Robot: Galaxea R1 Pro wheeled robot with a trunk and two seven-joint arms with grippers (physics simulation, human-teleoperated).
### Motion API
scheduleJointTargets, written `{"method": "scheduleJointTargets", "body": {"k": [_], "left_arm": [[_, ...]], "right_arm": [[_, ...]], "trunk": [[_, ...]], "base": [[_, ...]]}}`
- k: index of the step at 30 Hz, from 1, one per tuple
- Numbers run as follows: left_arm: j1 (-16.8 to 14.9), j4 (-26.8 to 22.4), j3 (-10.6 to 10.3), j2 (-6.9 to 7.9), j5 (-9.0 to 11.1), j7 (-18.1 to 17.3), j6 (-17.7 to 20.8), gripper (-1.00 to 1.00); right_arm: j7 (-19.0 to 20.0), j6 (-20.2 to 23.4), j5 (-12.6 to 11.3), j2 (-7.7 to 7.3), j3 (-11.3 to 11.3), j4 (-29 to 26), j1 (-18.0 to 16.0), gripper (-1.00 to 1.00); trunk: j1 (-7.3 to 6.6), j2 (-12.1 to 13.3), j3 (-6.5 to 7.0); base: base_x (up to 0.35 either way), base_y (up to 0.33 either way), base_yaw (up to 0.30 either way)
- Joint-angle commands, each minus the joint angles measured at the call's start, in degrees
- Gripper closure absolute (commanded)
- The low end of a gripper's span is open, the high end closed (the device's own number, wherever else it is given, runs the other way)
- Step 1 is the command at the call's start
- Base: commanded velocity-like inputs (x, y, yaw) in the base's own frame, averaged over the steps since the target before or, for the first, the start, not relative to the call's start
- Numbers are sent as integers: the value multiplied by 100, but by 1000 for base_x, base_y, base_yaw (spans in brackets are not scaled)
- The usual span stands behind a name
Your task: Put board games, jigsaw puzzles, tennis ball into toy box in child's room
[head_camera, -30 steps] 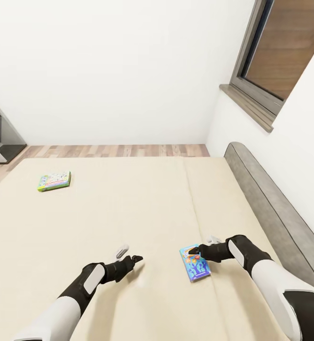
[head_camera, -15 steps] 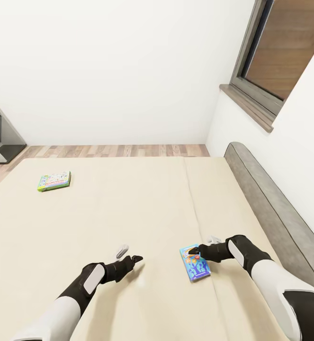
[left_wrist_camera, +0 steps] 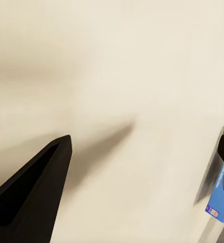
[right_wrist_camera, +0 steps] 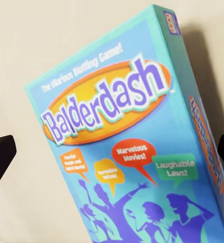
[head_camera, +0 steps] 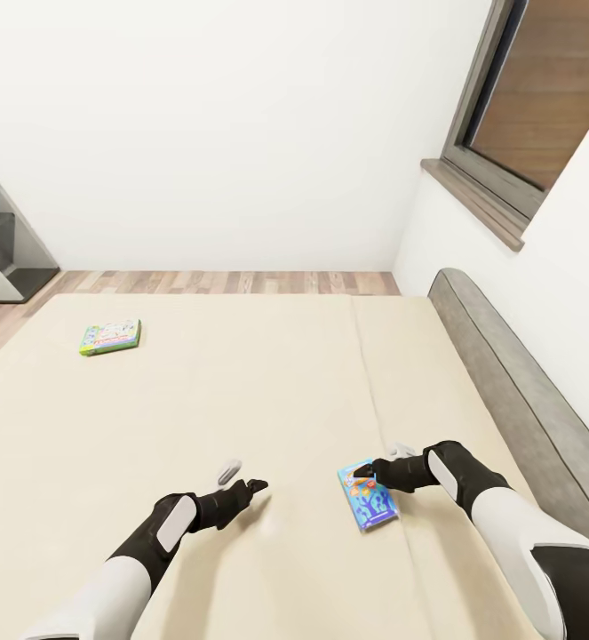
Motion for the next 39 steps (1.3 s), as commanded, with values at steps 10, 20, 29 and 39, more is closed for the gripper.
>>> {"method": "scheduleJointTargets", "body": {"k": [10,20,29,39], "left_arm": [[-2,-3,43,-4,-16,-2,41,-100],[-2,-3,43,-2,-16,-2,41,-100],[-2,-3,43,-1,-16,-2,40,-100],[-2,-3,43,-1,-16,-2,40,-100]], "right_arm": [[-14,43,-51,-9,8,-6,-1,-100],[-15,43,-51,-10,6,-6,-1,-100],[-15,43,-51,-12,2,-6,-1,-100],[-16,43,-51,-12,2,-6,-1,-100]], "trunk": [[0,-2,-4],[0,-2,-4],[0,-2,-4],[0,-2,-4]], "base": [[0,0,7],[0,0,1],[0,0,0],[0,0,0]]}}
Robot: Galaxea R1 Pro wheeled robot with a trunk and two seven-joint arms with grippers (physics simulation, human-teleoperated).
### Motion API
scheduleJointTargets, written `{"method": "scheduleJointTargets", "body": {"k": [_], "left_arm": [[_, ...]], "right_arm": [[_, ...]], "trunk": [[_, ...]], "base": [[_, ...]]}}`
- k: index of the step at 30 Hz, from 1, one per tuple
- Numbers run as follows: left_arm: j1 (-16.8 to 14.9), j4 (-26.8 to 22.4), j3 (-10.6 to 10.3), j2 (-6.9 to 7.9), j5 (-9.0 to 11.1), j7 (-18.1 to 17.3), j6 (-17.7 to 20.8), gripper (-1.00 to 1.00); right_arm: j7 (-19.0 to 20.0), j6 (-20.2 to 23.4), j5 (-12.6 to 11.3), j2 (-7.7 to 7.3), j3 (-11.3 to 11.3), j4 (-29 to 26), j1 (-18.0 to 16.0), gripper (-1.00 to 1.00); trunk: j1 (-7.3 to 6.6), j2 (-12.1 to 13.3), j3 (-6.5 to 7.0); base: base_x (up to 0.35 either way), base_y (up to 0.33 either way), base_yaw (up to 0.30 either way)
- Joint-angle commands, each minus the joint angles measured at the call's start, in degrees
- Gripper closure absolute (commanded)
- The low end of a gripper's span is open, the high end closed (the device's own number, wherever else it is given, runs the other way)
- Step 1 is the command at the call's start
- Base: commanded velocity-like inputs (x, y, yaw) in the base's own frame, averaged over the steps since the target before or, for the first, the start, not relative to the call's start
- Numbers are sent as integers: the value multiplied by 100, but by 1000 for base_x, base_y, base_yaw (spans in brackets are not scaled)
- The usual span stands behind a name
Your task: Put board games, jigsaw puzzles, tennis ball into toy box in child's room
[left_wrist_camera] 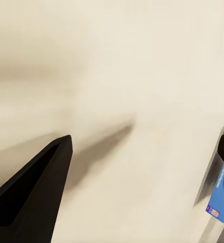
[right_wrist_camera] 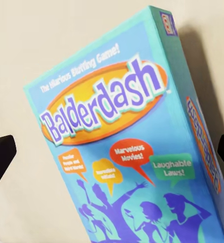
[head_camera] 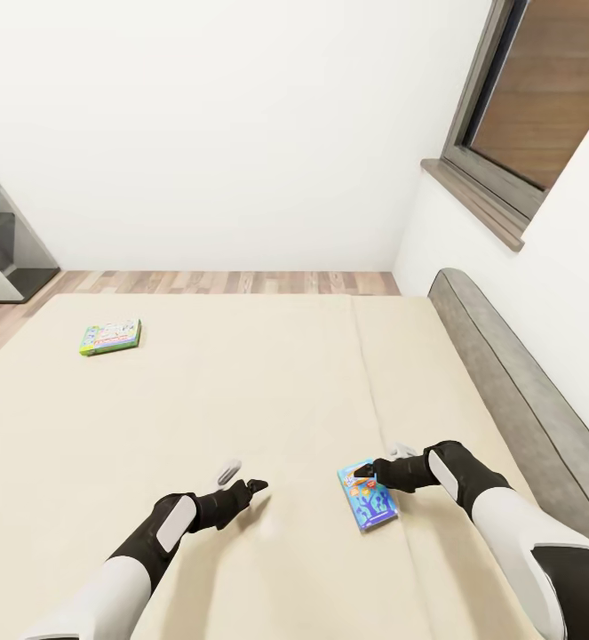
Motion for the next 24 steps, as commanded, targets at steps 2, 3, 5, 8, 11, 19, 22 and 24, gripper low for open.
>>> {"method": "scheduleJointTargets", "body": {"k": [2,3,5,8,11,19,22,24], "left_arm": [[-2,-3,43,-5,-13,-2,38,-100],[-2,-3,43,-5,-13,-2,38,-100],[-2,-3,43,-5,-13,-2,39,-100],[-2,-3,43,-5,-13,-2,39,-100],[-2,-3,43,-5,-13,-2,39,-100],[-2,-3,43,-4,-13,-2,40,-100],[-2,-3,43,-3,-13,-2,40,-100],[-2,-3,43,-4,-14,-2,40,-100]], "right_arm": [[-13,43,-52,-3,8,-6,-1,-100],[-13,43,-52,-3,8,-6,-1,-100],[-14,43,-52,-2,8,-6,-1,-100],[-16,43,-52,-2,8,-6,-1,-100],[-18,43,-52,-2,8,-6,-1,-100],[-25,43,-49,-2,8,-6,-1,-100],[-25,43,-49,-2,8,-6,-1,-100],[-26,43,-48,-2,8,-6,-1,-100]], "trunk": [[0,-2,-4],[0,-2,-4],[0,-2,-4],[0,-2,-4],[0,-2,-4],[0,-2,-4],[0,-2,-4],[0,-2,-4]], "base": [[0,4,0],[0,9,0],[0,54,0],[0,138,0],[0,202,0],[0,132,0],[0,50,0],[0,33,0]]}}
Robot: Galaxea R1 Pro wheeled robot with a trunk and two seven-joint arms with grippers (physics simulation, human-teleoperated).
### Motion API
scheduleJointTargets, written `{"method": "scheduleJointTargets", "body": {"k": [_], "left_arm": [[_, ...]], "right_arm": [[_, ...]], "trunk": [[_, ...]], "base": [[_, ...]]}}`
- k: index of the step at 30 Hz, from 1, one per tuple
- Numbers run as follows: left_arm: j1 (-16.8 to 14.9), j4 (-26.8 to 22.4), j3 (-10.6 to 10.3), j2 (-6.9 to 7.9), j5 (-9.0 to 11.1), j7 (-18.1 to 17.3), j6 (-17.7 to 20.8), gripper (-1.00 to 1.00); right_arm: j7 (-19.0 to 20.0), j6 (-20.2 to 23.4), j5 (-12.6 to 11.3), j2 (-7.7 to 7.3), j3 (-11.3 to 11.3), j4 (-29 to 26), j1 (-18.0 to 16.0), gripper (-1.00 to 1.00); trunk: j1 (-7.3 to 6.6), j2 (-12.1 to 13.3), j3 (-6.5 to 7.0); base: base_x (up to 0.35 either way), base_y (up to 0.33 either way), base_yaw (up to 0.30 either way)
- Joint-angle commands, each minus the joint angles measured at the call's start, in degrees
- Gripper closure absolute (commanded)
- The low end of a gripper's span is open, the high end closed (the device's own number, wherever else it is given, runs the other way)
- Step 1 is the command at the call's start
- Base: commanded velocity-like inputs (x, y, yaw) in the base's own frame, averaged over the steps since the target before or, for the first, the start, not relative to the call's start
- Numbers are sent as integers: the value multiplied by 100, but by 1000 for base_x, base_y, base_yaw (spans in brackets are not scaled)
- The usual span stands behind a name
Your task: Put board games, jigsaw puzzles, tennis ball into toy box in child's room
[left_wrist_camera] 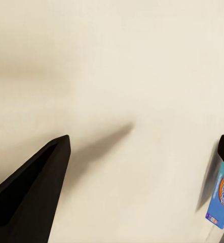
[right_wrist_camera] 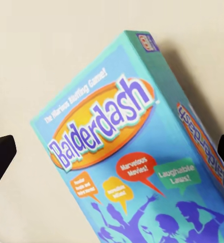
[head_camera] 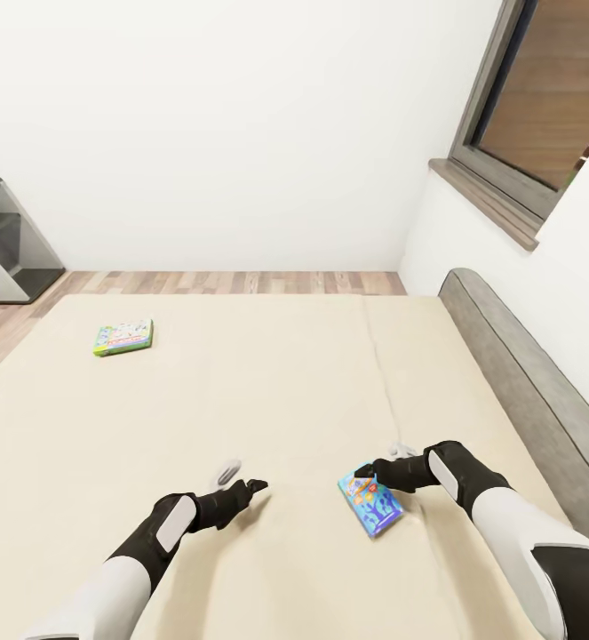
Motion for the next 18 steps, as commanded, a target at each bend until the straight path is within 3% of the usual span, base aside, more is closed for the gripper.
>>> {"method": "scheduleJointTargets", "body": {"k": [1,12,18], "left_arm": [[-2,-3,43,-5,-18,-2,40,-100],[-2,-2,43,1,-23,-2,40,-100],[165,-208,-4,-29,-26,-231,-75,-100]], "right_arm": [[-14,44,-54,-2,8,-4,-1,-100],[-14,29,-63,-12,8,1,50,-100],[-48,58,2,-207,106,75,38,-100]], "trunk": [[0,-2,-4],[0,-2,-4],[0,-2,-4]], "base": [[0,24,0],[0,9,0],[0,0,0]]}}
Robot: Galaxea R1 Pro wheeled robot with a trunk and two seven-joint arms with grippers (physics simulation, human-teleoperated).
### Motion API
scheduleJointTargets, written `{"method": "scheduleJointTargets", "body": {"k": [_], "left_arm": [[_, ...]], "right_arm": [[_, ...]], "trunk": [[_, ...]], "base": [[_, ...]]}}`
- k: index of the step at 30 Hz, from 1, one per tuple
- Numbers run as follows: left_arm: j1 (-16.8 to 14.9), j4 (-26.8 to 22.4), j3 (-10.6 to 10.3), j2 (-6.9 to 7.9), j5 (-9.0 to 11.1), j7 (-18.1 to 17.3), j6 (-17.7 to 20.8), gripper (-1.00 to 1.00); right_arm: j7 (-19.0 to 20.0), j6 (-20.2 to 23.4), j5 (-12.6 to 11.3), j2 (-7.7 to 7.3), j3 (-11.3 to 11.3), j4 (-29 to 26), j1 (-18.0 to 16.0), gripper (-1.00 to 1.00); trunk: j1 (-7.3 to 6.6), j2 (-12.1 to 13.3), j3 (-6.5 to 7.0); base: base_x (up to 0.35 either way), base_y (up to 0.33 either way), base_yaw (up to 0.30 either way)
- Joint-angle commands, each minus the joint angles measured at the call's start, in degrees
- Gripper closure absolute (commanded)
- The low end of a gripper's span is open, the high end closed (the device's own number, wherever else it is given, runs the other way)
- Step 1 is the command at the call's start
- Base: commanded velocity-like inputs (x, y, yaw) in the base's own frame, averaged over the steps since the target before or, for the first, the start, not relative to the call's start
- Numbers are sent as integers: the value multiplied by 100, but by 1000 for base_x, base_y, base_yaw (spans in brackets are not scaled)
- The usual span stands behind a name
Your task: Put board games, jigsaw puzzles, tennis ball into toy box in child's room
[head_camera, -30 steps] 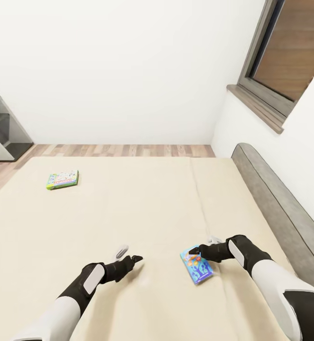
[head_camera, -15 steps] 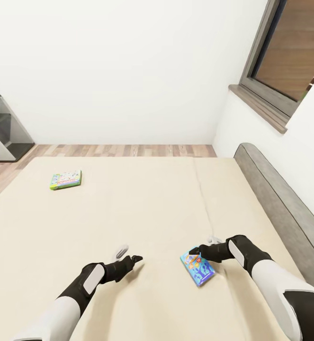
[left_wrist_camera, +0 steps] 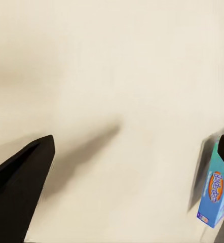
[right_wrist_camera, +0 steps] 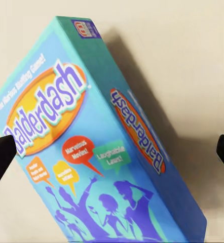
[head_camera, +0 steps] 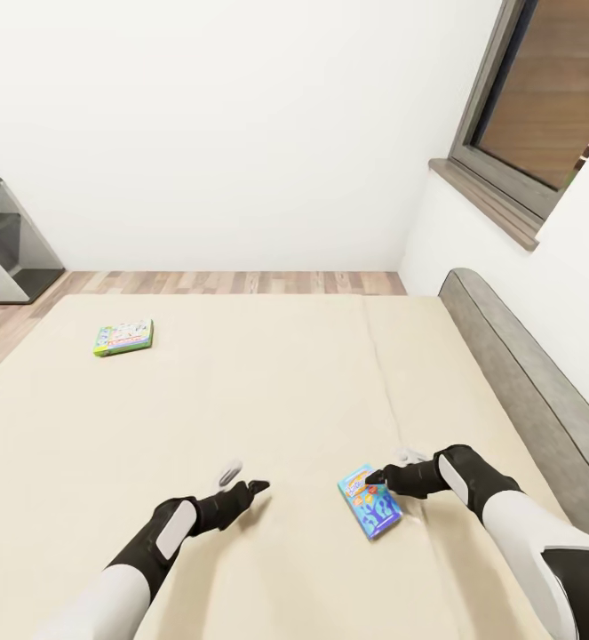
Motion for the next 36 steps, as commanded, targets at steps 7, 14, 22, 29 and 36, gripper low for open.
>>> {"method": "scheduleJointTargets", "body": {"k": [7,14,22,29,36], "left_arm": [[-1,-12,39,-5,-13,-263,35,-100],[-1,-12,39,-5,-13,-418,35,-100],[-1,-12,39,-5,-13,-418,35,-100],[-1,-12,39,-5,-13,-418,35,-100],[-1,-12,39,-5,-13,-418,35,-100]], "right_arm": [[-15,36,-45,-5,20,-6,-1,-100],[-15,36,-45,-5,20,-6,-1,-100],[-15,36,-45,-5,20,-6,-1,-100],[-15,36,-45,-5,20,-6,-1,-100],[-15,36,-45,-5,20,-6,-1,-100]], "trunk": [[0,-2,-4],[0,-2,-4],[0,-2,-4],[0,-2,-4],[0,-2,-4]], "base": [[0,0,0],[0,0,0],[0,0,0],[0,0,0],[0,0,0]]}}
